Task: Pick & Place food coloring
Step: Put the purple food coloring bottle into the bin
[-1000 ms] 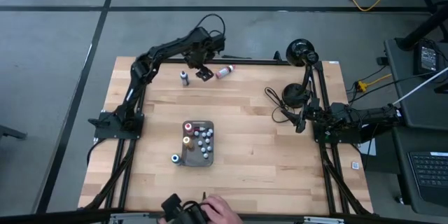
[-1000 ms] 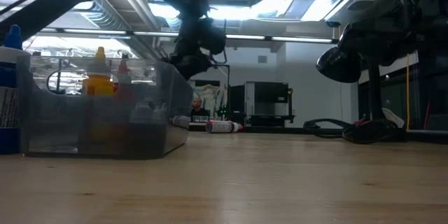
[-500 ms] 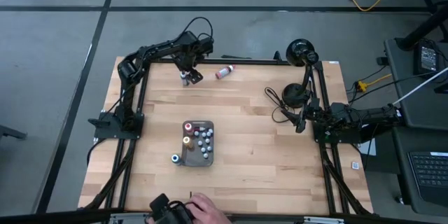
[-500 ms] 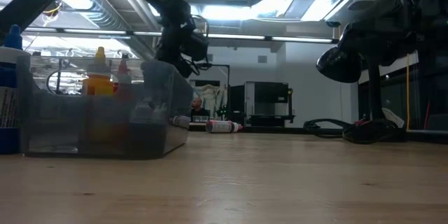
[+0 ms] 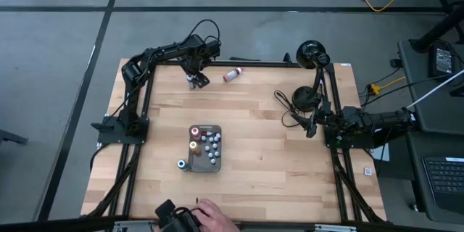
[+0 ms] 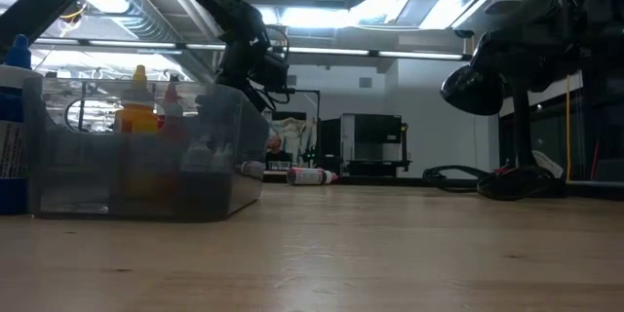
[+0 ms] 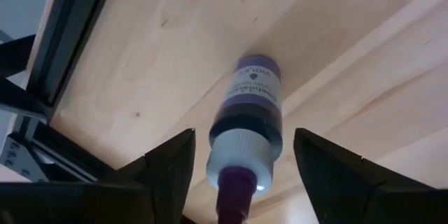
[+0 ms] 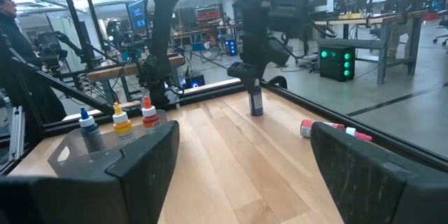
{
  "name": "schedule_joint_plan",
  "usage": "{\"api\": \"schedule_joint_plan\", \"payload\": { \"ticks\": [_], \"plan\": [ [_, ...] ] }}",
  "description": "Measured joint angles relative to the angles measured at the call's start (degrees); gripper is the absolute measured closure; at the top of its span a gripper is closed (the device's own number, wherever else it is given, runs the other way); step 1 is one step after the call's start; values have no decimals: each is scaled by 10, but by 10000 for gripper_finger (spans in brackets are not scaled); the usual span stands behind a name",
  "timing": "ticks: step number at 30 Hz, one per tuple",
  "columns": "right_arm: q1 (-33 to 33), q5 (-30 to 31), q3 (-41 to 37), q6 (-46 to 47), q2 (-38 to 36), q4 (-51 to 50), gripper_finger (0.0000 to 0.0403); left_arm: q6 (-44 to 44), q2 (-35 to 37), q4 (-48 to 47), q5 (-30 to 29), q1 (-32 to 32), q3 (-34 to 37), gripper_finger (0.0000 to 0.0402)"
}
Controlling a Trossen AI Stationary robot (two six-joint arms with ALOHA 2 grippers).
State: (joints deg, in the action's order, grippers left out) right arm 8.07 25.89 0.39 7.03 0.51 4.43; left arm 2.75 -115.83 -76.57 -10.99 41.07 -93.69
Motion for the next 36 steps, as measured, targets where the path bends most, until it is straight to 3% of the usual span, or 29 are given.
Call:
{"api": "schedule_joint_plan", "payload": {
  "ticks": [13,22,27,36],
  "plan": [
    [0,0,0,0,0,0,80,5,2,-20,-6,-3,-1,283],
    [0,0,0,0,0,0,80,16,39,-30,27,-16,0,284],
    [0,0,0,0,0,0,80,24,120,-55,51,-45,-1,284],
    [0,0,0,0,0,0,80,83,282,-134,94,-190,-1,284]
  ]
}}
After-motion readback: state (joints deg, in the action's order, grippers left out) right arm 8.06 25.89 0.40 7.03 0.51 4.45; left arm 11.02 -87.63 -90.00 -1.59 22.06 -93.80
